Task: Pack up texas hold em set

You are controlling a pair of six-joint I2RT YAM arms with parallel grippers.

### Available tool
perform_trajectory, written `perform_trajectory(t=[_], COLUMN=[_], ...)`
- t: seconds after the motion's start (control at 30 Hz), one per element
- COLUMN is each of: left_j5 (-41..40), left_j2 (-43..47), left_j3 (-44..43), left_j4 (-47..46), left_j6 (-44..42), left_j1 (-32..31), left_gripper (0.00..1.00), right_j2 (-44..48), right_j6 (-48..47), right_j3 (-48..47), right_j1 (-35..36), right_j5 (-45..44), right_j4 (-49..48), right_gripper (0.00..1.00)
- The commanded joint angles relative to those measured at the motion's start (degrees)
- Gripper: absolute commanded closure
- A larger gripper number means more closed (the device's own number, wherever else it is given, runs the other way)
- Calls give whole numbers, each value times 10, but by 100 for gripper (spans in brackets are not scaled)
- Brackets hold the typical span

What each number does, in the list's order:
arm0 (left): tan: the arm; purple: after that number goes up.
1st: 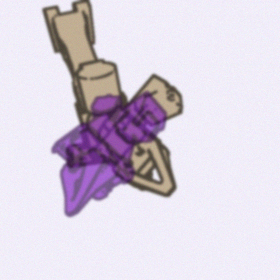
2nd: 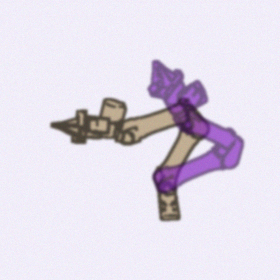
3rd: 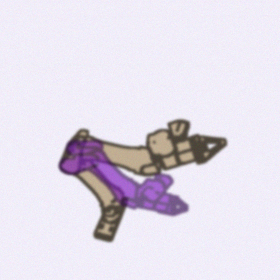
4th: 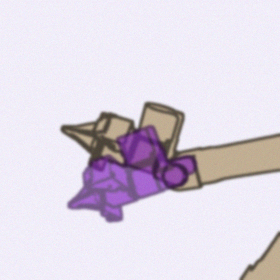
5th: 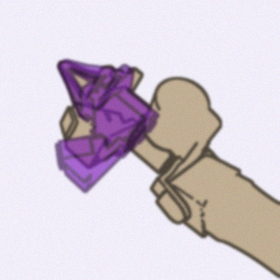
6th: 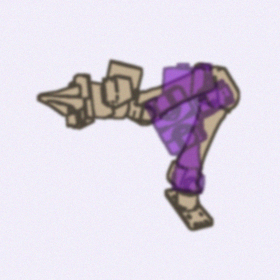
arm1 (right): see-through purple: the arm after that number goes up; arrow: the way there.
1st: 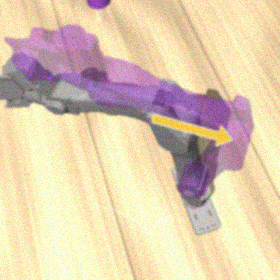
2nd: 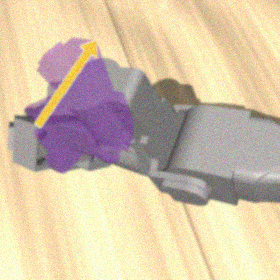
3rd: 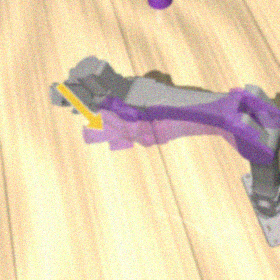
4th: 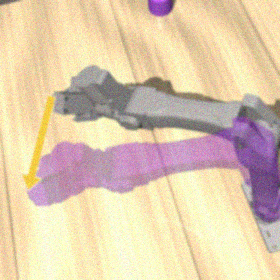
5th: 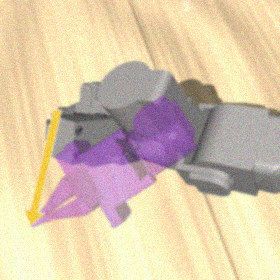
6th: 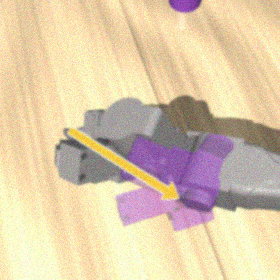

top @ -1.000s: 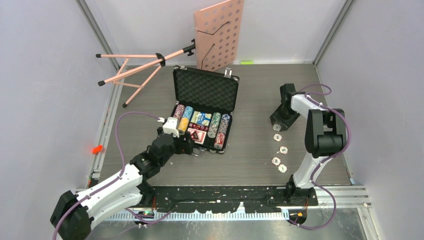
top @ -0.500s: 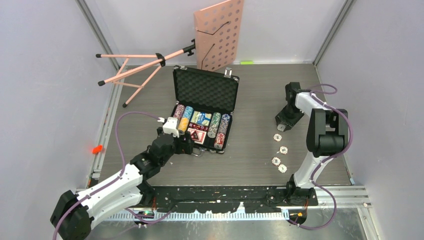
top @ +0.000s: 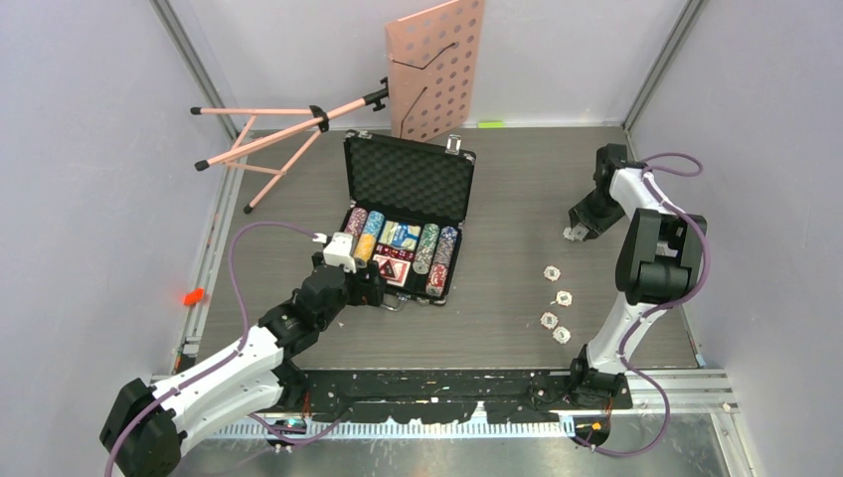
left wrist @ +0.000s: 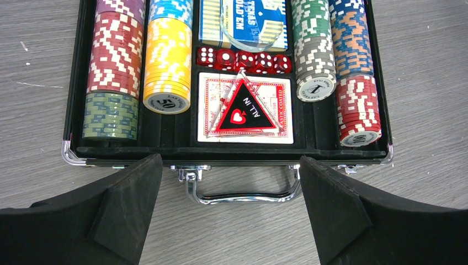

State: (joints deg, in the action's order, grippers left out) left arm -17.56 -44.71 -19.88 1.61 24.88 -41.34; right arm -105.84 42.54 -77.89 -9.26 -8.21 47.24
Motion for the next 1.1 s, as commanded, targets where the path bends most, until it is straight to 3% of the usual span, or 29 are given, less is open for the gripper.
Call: perform_trajectory(t=[0.0,0.47,0.77,1.07], left_j5=[-8,5,9,5], left_j2=[7,-4,-16,-16], left_j3=[3,4,0,-1], left_j4=[-37,-48,-49,-46], left_j6=[-4,-2,-1,-2], left_j1=[1,1,1,1], left_gripper=[2,2,2,2], right_j2=[-26,-77,-85,-105], right_j6=[13,21,18,16], right_j3=[-38,-57,-62,-57], right_j1=[-3,-3,-3,-2], right_j5=[9,25,19,-3], right_j4=[2,-27,-26,-20], right_gripper=[58,55,37,36])
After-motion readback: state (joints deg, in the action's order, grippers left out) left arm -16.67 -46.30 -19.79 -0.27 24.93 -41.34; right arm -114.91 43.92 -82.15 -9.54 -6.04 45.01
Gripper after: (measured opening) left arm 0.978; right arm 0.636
